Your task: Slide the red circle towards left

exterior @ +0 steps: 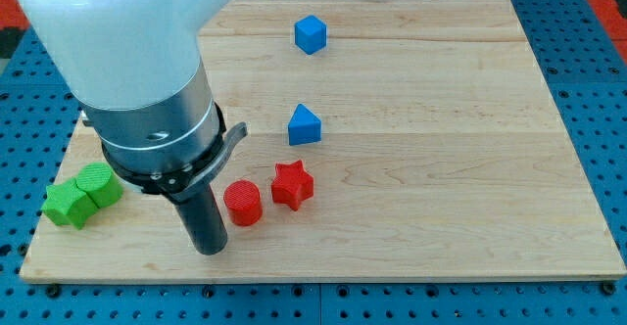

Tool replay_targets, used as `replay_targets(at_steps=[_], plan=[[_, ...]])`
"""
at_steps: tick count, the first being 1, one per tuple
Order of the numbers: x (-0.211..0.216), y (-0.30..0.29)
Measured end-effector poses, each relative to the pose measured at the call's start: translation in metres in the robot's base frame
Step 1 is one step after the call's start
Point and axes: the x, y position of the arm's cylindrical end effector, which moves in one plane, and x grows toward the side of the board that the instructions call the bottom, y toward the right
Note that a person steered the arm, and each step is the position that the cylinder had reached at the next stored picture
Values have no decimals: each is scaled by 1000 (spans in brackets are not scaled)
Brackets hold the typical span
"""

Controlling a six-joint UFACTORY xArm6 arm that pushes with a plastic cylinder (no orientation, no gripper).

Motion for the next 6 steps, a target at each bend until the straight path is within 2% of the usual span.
replay_targets(at_steps=[1, 2, 4, 5, 6], plan=[[4, 65], [-20, 60], [-31, -15], [-30, -30], [19, -40]])
